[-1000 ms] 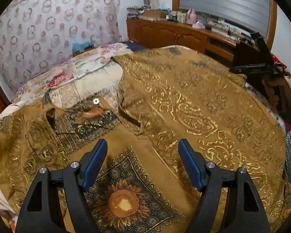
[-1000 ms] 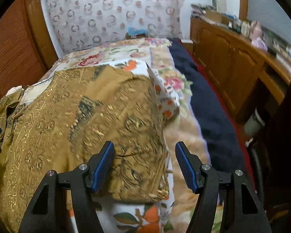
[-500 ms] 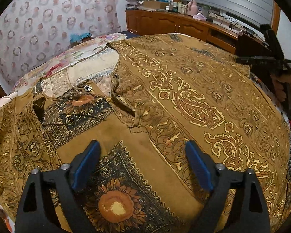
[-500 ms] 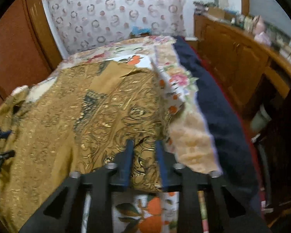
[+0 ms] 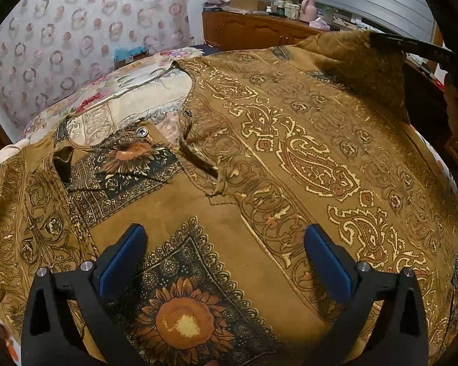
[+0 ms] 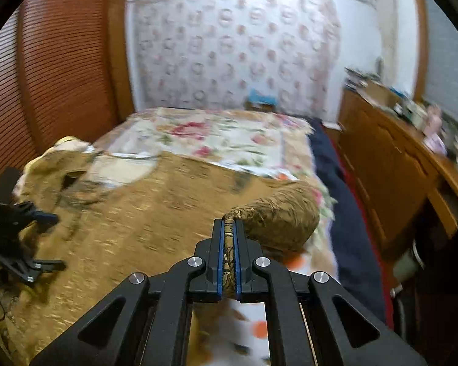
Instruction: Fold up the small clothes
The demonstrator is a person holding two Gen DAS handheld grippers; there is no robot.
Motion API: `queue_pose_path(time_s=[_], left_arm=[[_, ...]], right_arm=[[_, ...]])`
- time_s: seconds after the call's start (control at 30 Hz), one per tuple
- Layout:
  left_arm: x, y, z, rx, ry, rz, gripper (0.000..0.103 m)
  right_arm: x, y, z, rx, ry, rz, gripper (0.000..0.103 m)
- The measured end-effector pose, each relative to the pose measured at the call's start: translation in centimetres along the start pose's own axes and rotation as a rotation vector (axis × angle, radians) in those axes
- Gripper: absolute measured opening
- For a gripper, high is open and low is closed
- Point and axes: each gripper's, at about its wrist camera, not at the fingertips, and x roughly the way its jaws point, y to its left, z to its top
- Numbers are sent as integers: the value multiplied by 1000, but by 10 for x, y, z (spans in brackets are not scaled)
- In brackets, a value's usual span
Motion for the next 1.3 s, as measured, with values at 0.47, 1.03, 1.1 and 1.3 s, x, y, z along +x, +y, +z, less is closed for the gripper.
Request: queue_pose_path(time_s=[0.47,1.03,1.1,1.3], left_arm=[[-10,4,-2,-15,-44,17,102],[-107,38,-15,-155,-297,39,102],[-109,41,-20,-158,-297,54,102],[-111,51,-29,-180,-292,59,102]], right_arm=[[40,32,-18,-62,100,116,44],[108,16,4,145,231,83,45],[119,15,7,146,261,51,45],[132,31,21,88,259,51,14]])
